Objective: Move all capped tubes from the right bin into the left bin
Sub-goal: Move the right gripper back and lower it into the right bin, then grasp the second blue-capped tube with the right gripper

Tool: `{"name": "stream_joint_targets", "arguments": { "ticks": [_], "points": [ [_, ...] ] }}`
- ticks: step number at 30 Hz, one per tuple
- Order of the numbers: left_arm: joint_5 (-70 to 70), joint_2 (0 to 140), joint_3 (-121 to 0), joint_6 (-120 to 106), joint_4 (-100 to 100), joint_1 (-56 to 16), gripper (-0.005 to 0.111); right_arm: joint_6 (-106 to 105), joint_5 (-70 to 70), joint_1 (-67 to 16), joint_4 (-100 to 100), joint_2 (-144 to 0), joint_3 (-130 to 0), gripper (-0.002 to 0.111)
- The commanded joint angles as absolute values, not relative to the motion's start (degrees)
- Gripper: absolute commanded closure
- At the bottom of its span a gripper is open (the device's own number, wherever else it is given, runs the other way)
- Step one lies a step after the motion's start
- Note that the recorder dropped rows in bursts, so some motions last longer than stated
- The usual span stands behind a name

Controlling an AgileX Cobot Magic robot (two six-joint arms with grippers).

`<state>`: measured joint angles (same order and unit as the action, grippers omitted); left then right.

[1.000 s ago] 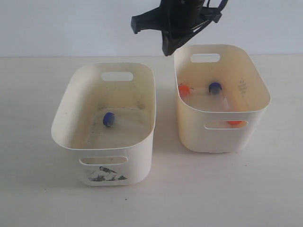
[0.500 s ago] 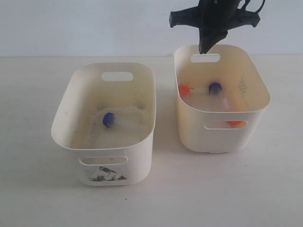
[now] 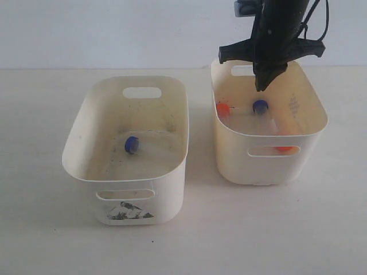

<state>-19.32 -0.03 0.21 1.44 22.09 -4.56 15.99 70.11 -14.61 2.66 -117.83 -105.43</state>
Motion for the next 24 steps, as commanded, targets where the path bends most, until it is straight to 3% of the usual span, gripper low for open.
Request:
{"name": "stream_joint_targets", "arguments": {
  "ticks": [1,24],
  "points": [
    [-19.3,0.0,0.0,2.0,21.9,-4.9,0.102,16.0,70.0,-14.3,1.9,-120.6,-105.1,0.108],
    [-19.3,0.0,0.0,2.0,21.9,-4.9,0.102,13.0,70.0,-13.2,-4.9,-127.5,-105.1,0.108]
  ]
}}
